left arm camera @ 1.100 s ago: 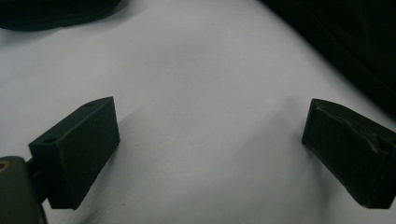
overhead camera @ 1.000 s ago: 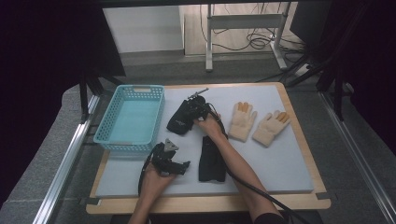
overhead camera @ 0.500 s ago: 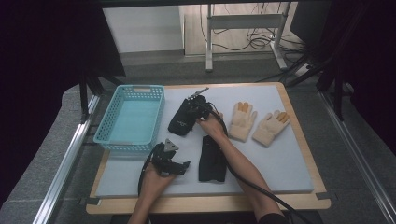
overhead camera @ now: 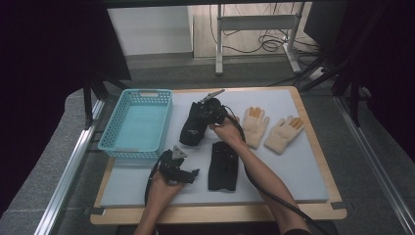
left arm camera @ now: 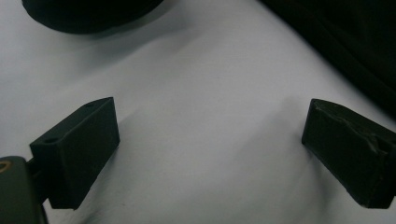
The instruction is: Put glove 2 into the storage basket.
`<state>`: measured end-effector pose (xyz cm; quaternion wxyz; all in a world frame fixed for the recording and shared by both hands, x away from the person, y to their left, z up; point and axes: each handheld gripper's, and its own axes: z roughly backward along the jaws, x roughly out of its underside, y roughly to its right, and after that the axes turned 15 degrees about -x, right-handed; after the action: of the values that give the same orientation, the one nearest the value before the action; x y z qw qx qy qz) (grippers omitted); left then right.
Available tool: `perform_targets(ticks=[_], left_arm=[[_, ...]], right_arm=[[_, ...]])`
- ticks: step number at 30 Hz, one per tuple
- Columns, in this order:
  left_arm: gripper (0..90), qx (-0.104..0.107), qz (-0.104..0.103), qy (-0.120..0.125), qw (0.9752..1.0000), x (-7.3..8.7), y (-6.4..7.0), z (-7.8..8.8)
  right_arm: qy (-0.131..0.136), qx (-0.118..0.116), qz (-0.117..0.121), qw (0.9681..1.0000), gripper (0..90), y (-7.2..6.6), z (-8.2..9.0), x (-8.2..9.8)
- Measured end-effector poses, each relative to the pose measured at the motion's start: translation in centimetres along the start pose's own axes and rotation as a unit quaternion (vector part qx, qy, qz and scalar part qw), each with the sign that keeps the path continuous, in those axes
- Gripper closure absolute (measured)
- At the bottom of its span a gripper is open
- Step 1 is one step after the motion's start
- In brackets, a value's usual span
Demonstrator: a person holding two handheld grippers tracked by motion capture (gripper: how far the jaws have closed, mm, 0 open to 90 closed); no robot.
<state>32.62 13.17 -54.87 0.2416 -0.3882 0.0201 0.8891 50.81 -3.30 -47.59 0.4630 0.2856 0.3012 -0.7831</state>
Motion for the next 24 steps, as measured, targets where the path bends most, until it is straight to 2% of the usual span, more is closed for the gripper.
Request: perform_targets(ticks=[8, 14, 19, 24], left_arm=[[4.5, 0.0, 0.0, 0.0, 1.0, 0.0, 0.0, 0.0], [4.6, 0.0, 0.0, 0.001, 1.0, 0.0, 0.0, 0.0], [4.6, 0.0, 0.0, 0.001, 1.0, 0.0, 0.0, 0.0], [4.6, 0.0, 0.001, 0.002, 1.0, 0.0, 0.0, 0.0]], right_arm=[[0.014, -0.022, 0.009, 0.9996, 88.2, -1.4, 2.9, -0.4], [0.017, -0.04, 0.021, 0.9988, 88.2, -2.7, 5.1, -0.1], [0.016, -0.051, 0.028, 0.9982, 88.2, -3.7, 7.1, 1.0], [0.014, -0.057, 0.027, 0.9979, 88.2, -4.1, 9.0, 2.9]])
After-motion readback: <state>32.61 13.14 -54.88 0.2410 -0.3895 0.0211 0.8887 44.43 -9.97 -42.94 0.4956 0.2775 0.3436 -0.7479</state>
